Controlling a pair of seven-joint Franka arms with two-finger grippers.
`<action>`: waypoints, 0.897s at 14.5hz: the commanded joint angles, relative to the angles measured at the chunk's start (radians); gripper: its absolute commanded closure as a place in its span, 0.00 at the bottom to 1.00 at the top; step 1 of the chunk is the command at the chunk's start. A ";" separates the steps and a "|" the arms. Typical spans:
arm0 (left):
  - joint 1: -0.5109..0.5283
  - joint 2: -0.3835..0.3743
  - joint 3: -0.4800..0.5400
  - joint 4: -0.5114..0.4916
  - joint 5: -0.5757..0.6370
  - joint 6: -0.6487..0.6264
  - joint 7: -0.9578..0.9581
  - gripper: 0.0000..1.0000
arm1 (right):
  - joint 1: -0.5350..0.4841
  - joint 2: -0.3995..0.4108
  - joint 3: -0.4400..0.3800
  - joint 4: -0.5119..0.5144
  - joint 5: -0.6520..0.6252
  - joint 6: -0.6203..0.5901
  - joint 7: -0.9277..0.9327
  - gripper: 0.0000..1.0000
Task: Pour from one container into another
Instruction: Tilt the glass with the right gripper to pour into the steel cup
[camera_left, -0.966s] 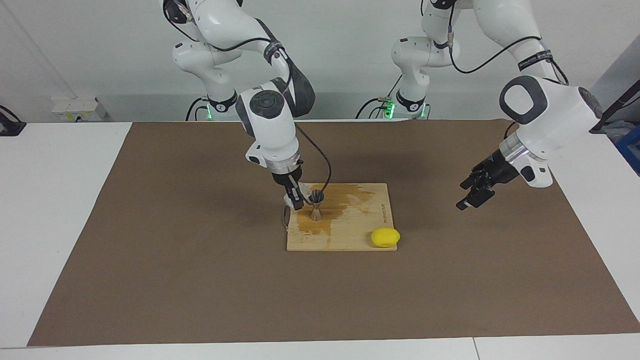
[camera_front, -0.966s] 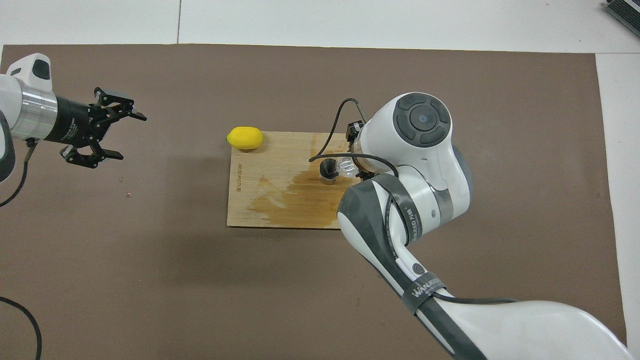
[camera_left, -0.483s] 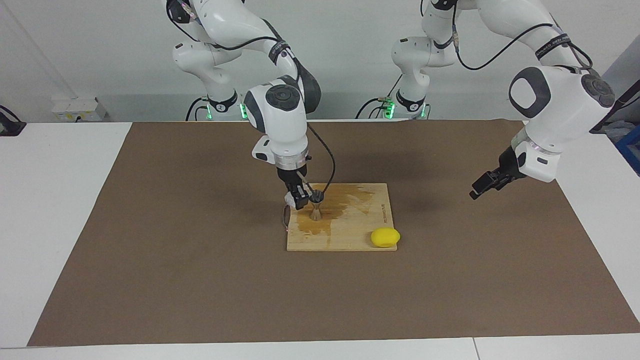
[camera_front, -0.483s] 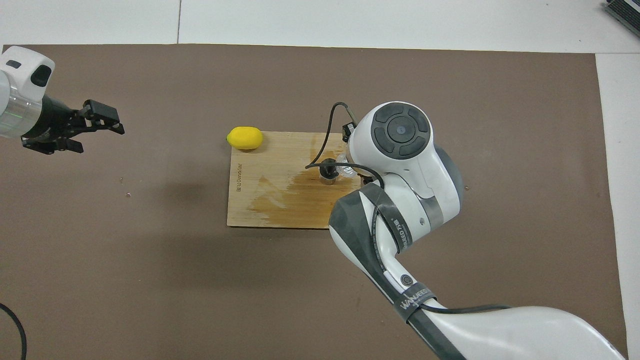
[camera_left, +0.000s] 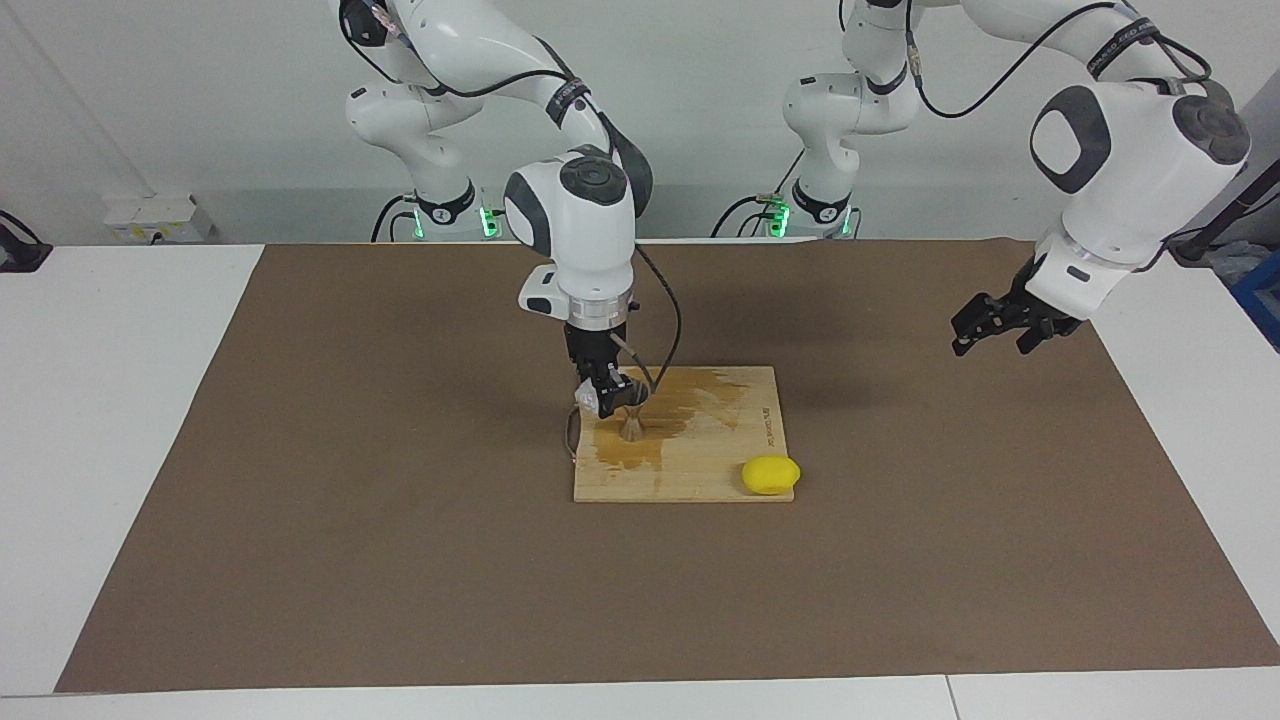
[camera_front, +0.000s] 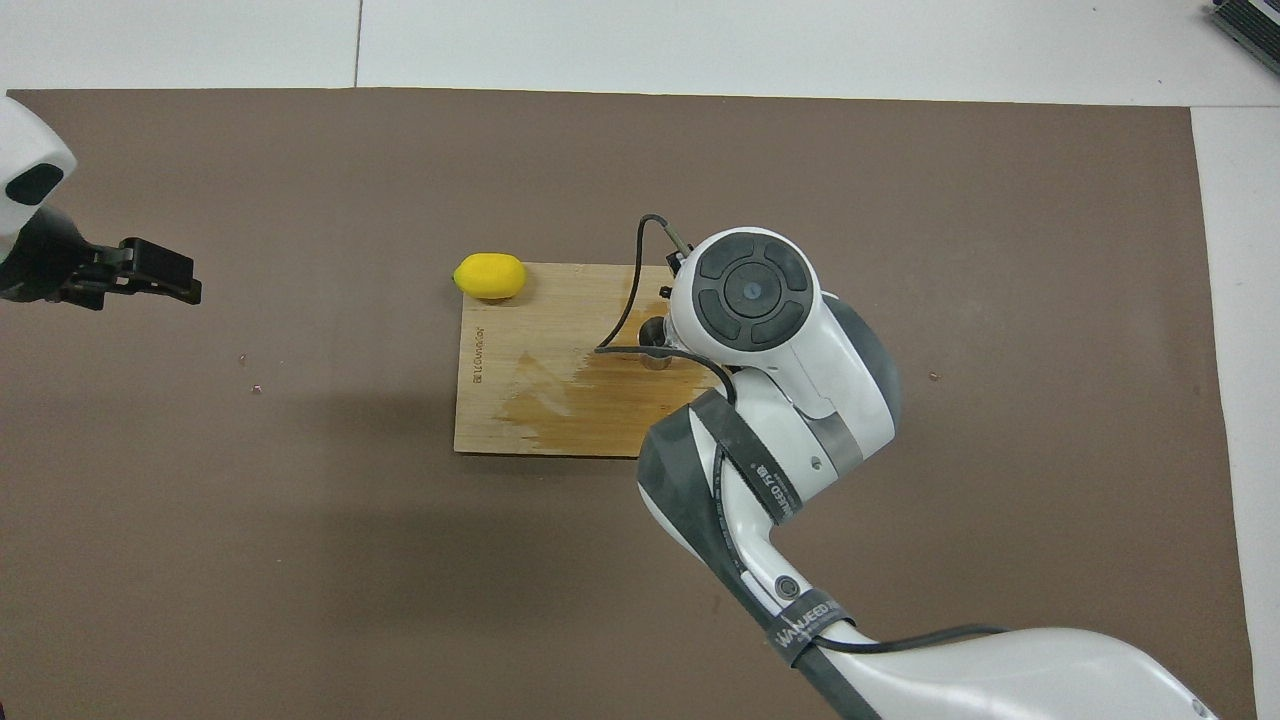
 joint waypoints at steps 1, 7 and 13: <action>0.005 -0.084 -0.002 -0.009 0.013 -0.074 0.023 0.00 | 0.011 0.007 -0.001 0.006 -0.058 0.016 0.024 0.81; 0.001 -0.161 0.000 -0.008 0.019 -0.158 0.028 0.00 | 0.022 0.007 0.001 0.000 -0.100 0.027 0.024 0.81; 0.016 -0.178 -0.006 -0.029 0.024 -0.158 0.044 0.00 | 0.010 0.010 0.001 0.023 -0.028 0.035 0.024 0.82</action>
